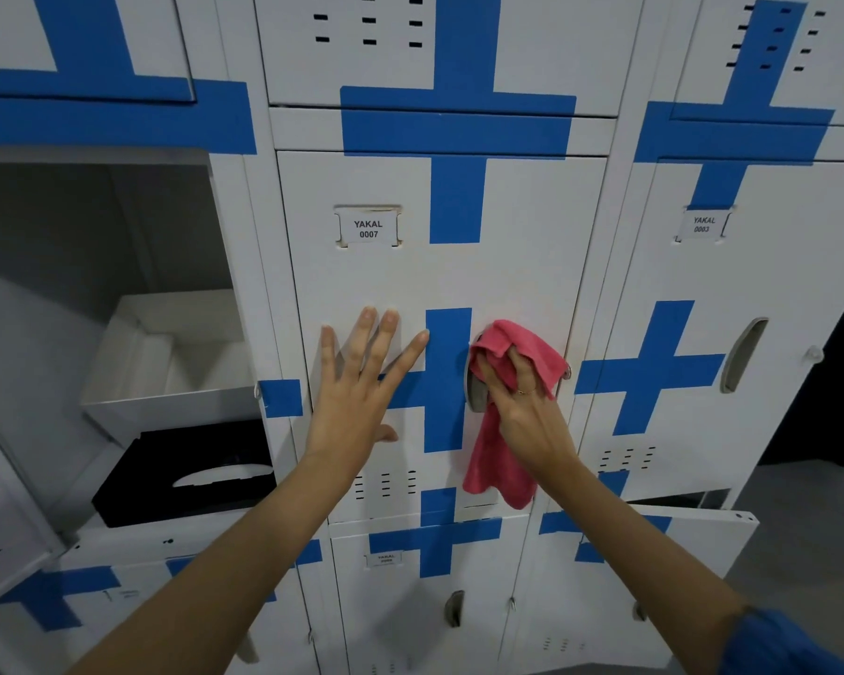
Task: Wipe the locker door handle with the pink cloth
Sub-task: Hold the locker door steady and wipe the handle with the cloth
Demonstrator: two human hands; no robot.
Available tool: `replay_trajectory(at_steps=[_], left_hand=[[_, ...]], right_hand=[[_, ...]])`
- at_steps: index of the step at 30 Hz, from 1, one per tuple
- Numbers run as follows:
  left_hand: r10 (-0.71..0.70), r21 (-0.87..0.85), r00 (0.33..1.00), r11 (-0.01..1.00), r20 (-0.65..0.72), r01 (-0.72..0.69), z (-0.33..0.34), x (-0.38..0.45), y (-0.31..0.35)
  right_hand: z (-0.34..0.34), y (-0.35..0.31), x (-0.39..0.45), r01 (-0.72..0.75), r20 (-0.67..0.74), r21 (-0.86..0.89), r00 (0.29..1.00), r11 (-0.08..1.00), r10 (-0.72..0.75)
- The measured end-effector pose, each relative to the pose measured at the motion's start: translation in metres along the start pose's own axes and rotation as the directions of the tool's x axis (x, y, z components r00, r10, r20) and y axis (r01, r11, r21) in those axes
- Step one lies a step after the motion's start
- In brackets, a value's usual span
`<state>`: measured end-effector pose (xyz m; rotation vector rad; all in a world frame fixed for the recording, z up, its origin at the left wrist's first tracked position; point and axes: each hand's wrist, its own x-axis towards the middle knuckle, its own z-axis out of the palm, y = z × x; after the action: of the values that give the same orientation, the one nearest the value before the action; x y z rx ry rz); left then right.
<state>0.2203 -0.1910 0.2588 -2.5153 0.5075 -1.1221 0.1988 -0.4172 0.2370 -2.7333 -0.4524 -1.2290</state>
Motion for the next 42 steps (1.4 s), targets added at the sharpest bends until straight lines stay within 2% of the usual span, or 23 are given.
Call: replay_trajectory(at_steps=[4,7,9,11,15,19,21,23,25,29,33,34,36,38,39,42], left_hand=[[-0.006,0.007,1.000,1.000,0.016,0.006,-0.001,0.001,0.000],[-0.009,0.021,1.000,1.000,0.026,0.009,-0.002,0.001,0.001],[-0.011,0.026,1.000,1.000,0.023,0.010,-0.001,0.000,0.001],[-0.012,0.026,1.000,1.000,0.024,0.012,-0.001,0.000,0.001],[-0.009,0.020,1.000,1.000,0.027,0.009,-0.001,0.001,0.001],[-0.008,0.017,1.000,1.000,0.026,0.008,0.000,0.000,0.001],[-0.010,0.008,1.000,1.000,0.025,0.010,-0.001,0.001,0.001],[-0.010,0.003,1.000,1.000,0.030,0.010,-0.001,0.001,0.001],[-0.009,0.001,0.999,1.000,0.035,0.009,-0.002,0.001,0.000],[-0.007,-0.005,0.999,1.000,0.039,0.008,-0.002,0.001,0.000],[-0.011,-0.009,0.999,1.000,0.035,0.011,-0.002,0.000,0.000],[-0.010,-0.007,0.999,1.000,0.034,0.010,-0.003,0.000,0.000],[-0.009,-0.005,0.999,1.000,0.034,0.009,-0.003,0.000,0.000],[-0.007,-0.005,1.000,1.000,0.020,0.007,-0.003,0.001,0.000],[-0.004,-0.008,1.000,1.000,0.013,0.004,-0.003,0.001,-0.001],[0.002,0.002,1.000,1.000,-0.005,-0.002,-0.002,0.001,-0.001]], right_hand=[[0.000,-0.009,0.004,-0.096,0.054,-0.017,0.994,0.995,0.097],[0.009,-0.011,-0.005,-0.067,0.061,-0.036,0.996,0.997,0.069],[0.017,-0.010,-0.017,-0.112,0.097,-0.011,0.989,0.994,0.113],[0.020,-0.010,-0.025,-0.173,0.071,-0.105,0.981,0.979,0.181],[0.025,-0.011,-0.035,-0.237,0.256,0.164,0.948,0.958,0.190],[0.022,-0.015,-0.038,-0.226,0.230,0.232,0.958,0.946,0.172],[0.018,-0.017,-0.040,-0.233,0.222,0.323,0.961,0.917,0.166],[0.014,-0.019,-0.038,-0.237,0.196,0.305,0.963,0.922,0.183],[0.012,-0.021,-0.036,-0.300,0.238,0.328,0.944,0.896,0.229],[0.019,-0.019,-0.032,-0.233,0.285,0.107,0.938,0.967,0.194],[0.012,-0.025,-0.021,-0.307,0.324,0.081,0.908,0.948,0.266],[0.010,-0.025,-0.019,-0.369,0.312,0.157,0.899,0.916,0.308],[0.002,-0.028,-0.018,-0.510,0.298,0.424,0.859,0.748,0.416],[-0.003,-0.027,-0.020,-0.534,0.301,0.644,0.835,0.547,0.460],[-0.003,-0.027,-0.021,-0.495,0.277,0.714,0.849,0.495,0.450],[0.002,-0.029,-0.023,-0.436,0.211,0.650,0.890,0.623,0.403]])
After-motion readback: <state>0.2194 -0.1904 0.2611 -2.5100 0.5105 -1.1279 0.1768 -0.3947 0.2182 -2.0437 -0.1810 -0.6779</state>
